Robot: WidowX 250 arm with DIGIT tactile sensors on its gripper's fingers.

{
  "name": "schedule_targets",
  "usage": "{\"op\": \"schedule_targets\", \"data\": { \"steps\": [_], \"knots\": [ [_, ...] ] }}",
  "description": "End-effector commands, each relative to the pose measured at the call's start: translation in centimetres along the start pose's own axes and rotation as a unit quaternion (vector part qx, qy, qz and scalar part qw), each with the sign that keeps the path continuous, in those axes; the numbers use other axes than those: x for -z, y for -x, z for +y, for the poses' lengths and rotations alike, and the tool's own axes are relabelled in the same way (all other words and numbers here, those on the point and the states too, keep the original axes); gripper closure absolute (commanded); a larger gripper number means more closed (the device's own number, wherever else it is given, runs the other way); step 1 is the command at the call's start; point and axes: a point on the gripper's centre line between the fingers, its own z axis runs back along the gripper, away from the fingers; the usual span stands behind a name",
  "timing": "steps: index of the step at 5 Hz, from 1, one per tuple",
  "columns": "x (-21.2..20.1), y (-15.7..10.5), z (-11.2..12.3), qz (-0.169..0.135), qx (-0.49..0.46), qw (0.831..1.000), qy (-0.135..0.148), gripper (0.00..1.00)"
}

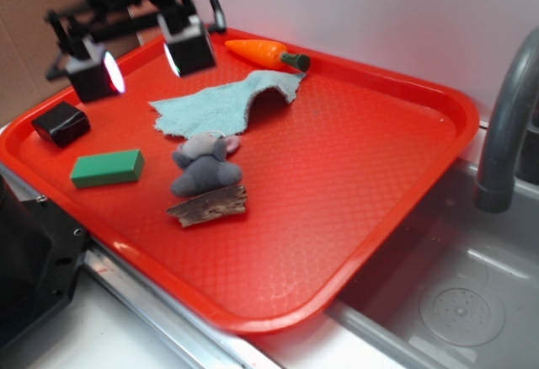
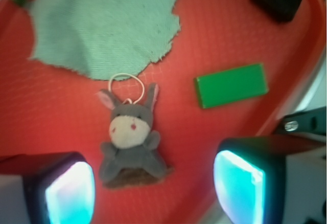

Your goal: Grab the gray animal.

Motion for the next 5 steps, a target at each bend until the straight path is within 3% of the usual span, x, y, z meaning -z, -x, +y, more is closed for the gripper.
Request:
{"op": "schedule_targets", "data": {
  "steps": [1,3,4,5],
  "knots": [
    [5.5,-0.5,-1.3,-0.027,-0.014,0.999,0.023,0.00],
    [8.7,0.5,-1.7,-0.034,0.017,0.999,0.007,0.00],
    [8.4,1.1,-1.4,-0.047,0.009,0.999,0.016,1.00],
    [8.2,1.2,-1.4,-0.048,0.003,0.999,0.020,1.00]
  ]
}}
